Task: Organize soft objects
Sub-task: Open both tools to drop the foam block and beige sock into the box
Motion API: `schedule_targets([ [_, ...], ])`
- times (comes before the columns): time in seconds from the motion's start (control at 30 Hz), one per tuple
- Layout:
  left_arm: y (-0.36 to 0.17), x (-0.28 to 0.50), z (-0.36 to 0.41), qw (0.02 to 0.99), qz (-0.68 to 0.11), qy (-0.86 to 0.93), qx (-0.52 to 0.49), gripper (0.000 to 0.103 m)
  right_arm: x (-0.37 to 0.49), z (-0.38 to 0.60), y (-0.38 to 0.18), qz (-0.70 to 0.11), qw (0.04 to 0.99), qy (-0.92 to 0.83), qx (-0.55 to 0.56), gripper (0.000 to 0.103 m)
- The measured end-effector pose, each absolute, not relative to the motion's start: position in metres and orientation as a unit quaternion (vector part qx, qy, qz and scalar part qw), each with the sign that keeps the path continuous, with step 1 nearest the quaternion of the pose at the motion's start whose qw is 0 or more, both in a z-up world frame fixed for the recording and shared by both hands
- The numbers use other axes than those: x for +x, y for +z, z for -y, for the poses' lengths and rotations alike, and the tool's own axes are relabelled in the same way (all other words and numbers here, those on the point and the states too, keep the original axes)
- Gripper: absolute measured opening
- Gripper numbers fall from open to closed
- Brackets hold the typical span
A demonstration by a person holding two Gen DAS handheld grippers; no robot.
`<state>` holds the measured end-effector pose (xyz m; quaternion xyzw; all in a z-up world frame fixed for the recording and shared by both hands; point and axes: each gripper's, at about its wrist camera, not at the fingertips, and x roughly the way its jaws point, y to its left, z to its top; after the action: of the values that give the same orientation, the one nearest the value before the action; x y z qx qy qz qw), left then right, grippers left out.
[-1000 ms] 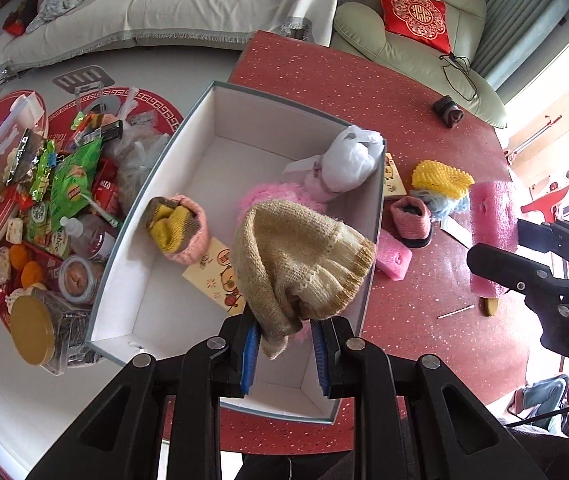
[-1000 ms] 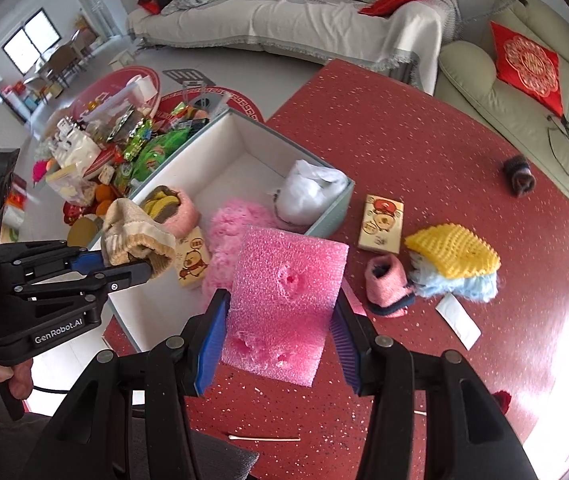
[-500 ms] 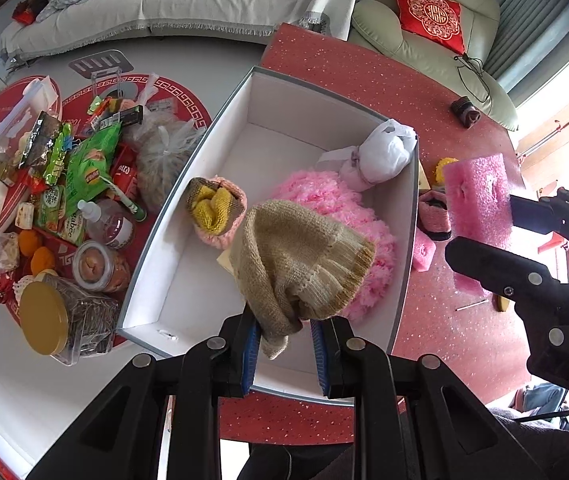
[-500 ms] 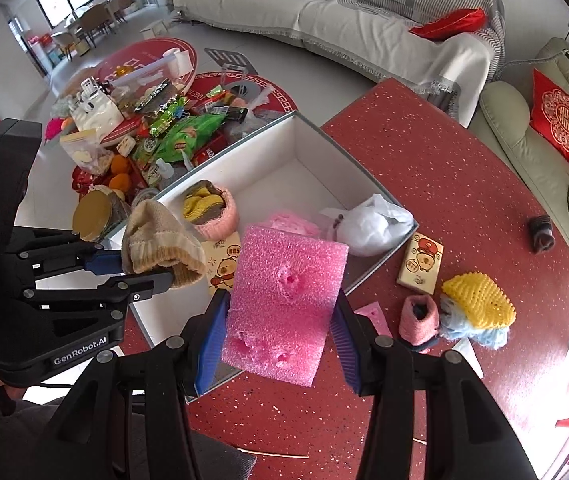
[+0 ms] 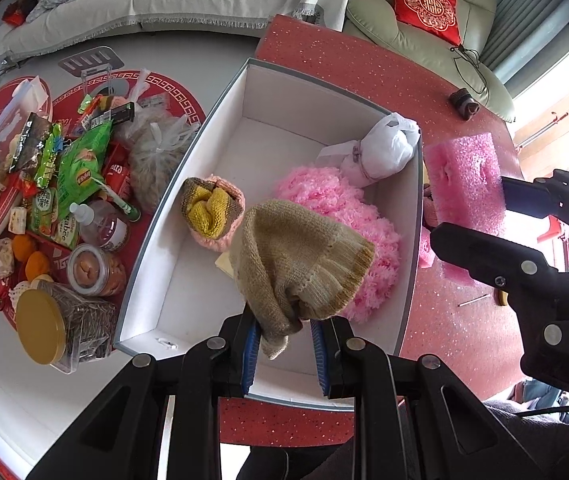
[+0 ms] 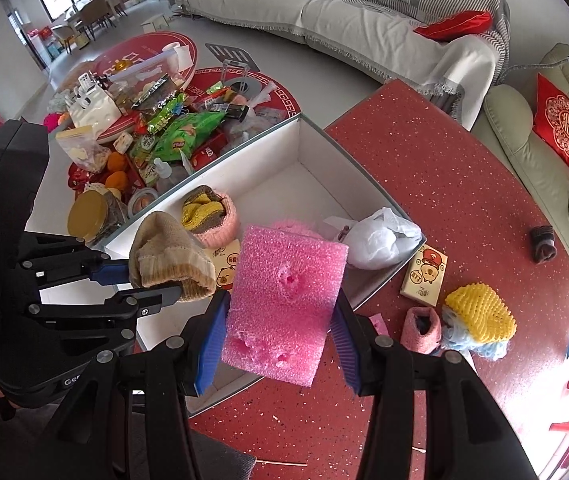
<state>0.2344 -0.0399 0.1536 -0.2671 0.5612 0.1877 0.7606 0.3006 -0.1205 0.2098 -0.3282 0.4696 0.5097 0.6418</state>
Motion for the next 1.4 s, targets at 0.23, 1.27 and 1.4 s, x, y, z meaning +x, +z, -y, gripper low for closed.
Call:
schedule_targets([
  [0.23, 0.150, 0.241, 0.036, 0.758, -0.567, 0.183, -0.265, 0.025, 0.303, 0.114, 0.207, -0.473, 0.640, 0.509, -0.329, 0.053],
  [1.27, 0.142, 0.250, 0.035, 0.747, -0.583, 0.182, -0.263, 0.071, 0.306, 0.104, 0.199, -0.478, 0.637, 0.515, -0.315, 0.071],
  [1.4, 0.141, 0.253, 0.042, 0.747, -0.586, 0.173, -0.262, 0.071, 0.314, 0.115, 0.199, -0.482, 0.647, 0.503, -0.308, 0.071],
])
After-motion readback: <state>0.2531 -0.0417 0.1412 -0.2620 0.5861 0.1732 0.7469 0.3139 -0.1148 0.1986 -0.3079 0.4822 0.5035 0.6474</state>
